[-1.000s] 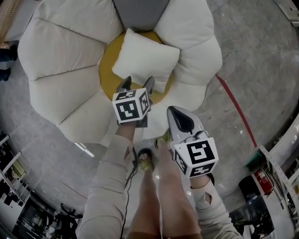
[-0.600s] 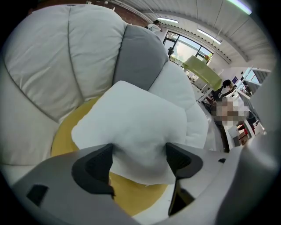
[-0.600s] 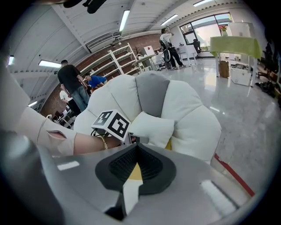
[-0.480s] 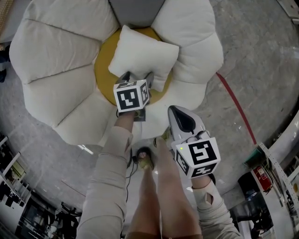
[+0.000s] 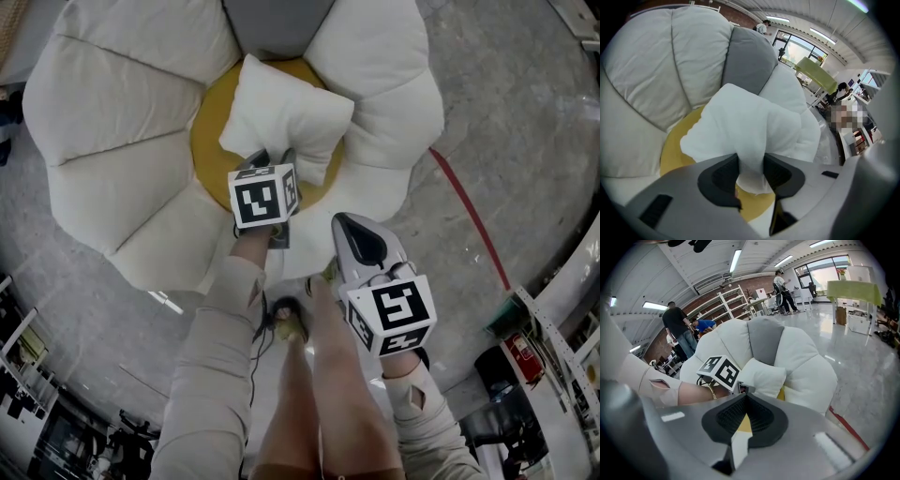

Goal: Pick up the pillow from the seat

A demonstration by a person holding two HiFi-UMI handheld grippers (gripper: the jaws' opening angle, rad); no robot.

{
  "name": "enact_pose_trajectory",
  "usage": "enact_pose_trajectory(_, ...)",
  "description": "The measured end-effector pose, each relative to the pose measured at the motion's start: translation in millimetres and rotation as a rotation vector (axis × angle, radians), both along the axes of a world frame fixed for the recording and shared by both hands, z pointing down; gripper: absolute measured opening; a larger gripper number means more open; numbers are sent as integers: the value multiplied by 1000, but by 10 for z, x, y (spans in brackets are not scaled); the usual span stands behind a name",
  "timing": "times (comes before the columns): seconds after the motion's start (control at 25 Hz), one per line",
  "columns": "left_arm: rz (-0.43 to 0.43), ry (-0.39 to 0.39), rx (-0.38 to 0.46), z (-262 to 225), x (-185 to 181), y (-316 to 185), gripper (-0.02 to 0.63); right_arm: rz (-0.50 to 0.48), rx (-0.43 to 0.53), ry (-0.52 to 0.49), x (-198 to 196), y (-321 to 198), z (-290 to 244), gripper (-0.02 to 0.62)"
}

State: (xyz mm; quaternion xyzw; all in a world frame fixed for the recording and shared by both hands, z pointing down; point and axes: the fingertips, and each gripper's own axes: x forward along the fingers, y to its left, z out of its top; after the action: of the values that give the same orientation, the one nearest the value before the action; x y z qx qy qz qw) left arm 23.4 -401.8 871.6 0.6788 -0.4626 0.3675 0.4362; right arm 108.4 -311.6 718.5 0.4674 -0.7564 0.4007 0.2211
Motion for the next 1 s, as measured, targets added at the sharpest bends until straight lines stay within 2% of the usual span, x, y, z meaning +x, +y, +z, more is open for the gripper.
enact_pose_trajectory(0.12,-2,-4,36,-90,-8,-14,122,-2,6,7,-21,8,-45,0)
enact_pose_trajectory(0.32,10,-10,76,-234,-16,-6,100,6,20,18,-42,22,-143,0)
enact_pose_trajectory(0.52,-19,17,102,-425,-62,71,98,13,41,24,-91,68,-281,0)
enact_pose_trajectory(1.0,-4,75,127,-958,-290,731,98,14,74,44,-359,485,-648,0)
